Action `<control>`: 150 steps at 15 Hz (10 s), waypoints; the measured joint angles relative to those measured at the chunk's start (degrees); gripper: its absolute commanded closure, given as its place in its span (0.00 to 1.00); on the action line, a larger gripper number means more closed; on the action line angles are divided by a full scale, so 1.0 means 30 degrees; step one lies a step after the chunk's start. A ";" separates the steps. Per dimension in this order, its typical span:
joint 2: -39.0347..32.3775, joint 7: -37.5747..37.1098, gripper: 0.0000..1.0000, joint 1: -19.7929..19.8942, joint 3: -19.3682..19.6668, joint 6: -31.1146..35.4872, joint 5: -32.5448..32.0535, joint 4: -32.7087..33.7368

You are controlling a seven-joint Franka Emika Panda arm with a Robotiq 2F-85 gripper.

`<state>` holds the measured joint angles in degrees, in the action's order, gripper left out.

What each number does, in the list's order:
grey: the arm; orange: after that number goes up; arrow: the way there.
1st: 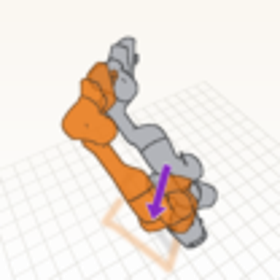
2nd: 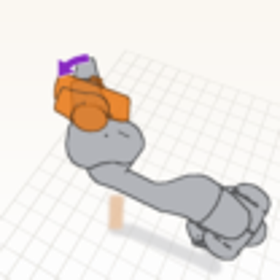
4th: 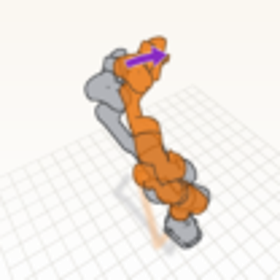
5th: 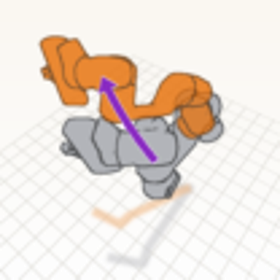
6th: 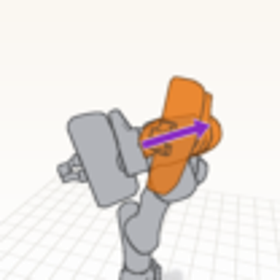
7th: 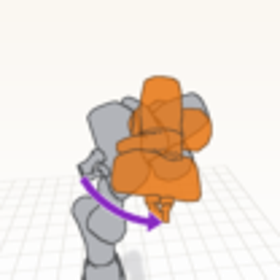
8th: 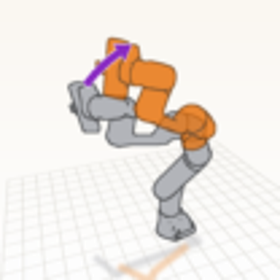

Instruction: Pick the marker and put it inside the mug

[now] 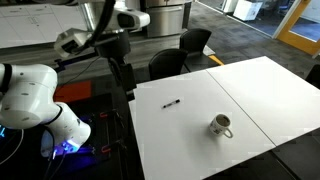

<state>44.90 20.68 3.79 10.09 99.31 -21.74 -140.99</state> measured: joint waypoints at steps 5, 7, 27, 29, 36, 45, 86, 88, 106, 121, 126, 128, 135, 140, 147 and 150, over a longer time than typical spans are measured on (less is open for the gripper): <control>-0.0042 -0.2245 0.00 -0.1355 -0.1400 0.2617 0.1600 -0.1558; -0.0164 -0.3112 0.00 -0.1737 -0.2022 0.3889 0.2168 -0.2248; -1.0593 -0.5469 0.00 -0.3966 -0.4246 2.0445 0.6704 -0.5831; -1.2369 -0.5469 0.00 -0.3852 -0.4250 2.2001 0.6526 -0.5544; -1.7509 -0.6959 0.00 -0.3181 -0.3433 2.3839 0.2662 -0.3011; -2.1625 -0.7052 0.00 -0.4093 -0.2862 2.3682 0.2111 0.0481; -2.8458 -0.6726 0.20 -0.3282 -0.3502 2.1741 0.5109 0.7844; -2.8660 -0.6725 0.19 -0.3282 -0.3503 2.1740 0.5109 0.8029; -2.9880 -0.6724 0.95 -0.3254 -0.3671 2.1635 0.5110 0.9773; -2.7725 -0.8623 0.95 -0.6090 0.0114 2.2037 0.3827 0.9549; -2.7453 -1.2666 0.95 -0.9623 0.4312 2.3195 0.1963 0.9427; -2.7535 -1.4553 0.95 -1.1478 0.6538 2.3779 0.1473 0.9232; -2.9249 -1.8262 0.95 -1.6925 1.3178 2.4406 0.2819 0.8715; -3.0197 -1.8268 0.95 -1.7830 1.4771 2.4405 0.5193 0.8655; -3.0809 -1.8267 0.95 -1.7930 1.6015 2.4402 0.7144 0.8855; -3.1343 -1.8267 0.95 -1.7986 1.6732 2.4402 0.7862 0.9071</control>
<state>-49.14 -34.12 -50.17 60.29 172.52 1.85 -113.78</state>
